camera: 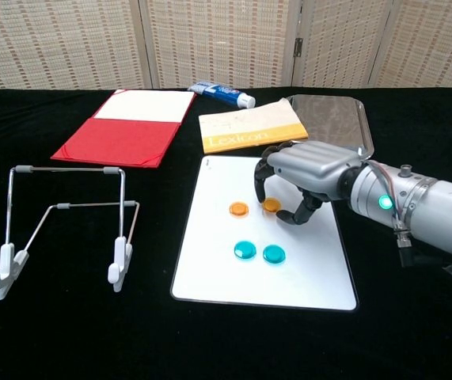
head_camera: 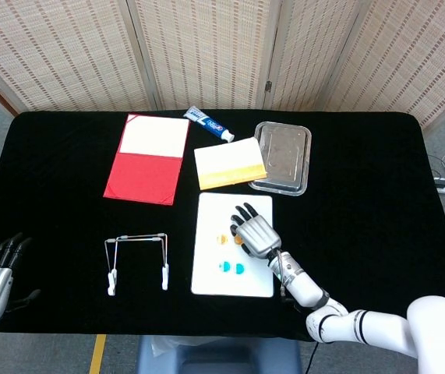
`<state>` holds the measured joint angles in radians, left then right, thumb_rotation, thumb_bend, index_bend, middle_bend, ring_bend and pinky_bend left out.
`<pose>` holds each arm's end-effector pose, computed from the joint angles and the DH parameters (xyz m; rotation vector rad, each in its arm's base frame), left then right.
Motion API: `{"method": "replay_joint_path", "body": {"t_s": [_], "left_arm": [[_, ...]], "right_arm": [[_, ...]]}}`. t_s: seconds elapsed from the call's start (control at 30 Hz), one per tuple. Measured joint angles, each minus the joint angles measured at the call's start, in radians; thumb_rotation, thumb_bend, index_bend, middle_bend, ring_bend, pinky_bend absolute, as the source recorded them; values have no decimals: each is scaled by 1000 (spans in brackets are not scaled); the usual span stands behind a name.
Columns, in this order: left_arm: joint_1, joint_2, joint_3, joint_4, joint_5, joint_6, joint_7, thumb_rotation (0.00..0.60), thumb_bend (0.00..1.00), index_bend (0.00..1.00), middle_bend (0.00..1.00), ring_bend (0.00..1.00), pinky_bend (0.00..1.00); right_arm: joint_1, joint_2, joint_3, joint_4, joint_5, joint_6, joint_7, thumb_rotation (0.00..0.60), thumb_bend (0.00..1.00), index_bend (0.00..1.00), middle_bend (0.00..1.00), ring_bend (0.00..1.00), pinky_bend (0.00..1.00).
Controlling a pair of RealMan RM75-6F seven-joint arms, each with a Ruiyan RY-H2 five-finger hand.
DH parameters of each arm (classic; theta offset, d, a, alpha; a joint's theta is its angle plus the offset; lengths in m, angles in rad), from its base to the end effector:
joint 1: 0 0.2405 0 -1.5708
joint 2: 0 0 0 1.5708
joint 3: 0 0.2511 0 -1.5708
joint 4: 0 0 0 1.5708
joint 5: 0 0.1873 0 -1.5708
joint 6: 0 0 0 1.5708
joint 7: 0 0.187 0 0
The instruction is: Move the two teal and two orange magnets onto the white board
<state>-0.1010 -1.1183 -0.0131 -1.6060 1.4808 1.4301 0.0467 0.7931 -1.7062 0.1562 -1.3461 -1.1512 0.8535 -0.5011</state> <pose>-0.3060 0.2192 0.1640 -1.4448 -0.9268 -0.8113 -0.1136 -0.3608 -0.0739 2.0817 -0.7794 0.8037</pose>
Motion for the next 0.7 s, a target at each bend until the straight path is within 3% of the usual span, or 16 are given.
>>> {"method": "replay_joint_path", "body": {"t_s": [0.17, 0.53, 0.7], "left_arm": [[0, -1, 0, 2, 0, -1, 0, 600, 211, 36, 13, 52, 0], [1, -4, 0, 8, -2, -2, -4, 600, 211, 34, 13, 52, 0], [0, -4, -2, 9, 0, 0, -8, 600, 211, 33, 13, 52, 0]], "right_arm": [[8, -9, -2, 10, 0, 0, 3, 600, 465, 470, 214, 29, 0], [13, -7, -15, 5, -5, 10, 4, 600, 465, 291, 208, 29, 0], [3, 11, -14, -18, -14, 38, 14, 600, 465, 280, 206, 48, 0]]}}
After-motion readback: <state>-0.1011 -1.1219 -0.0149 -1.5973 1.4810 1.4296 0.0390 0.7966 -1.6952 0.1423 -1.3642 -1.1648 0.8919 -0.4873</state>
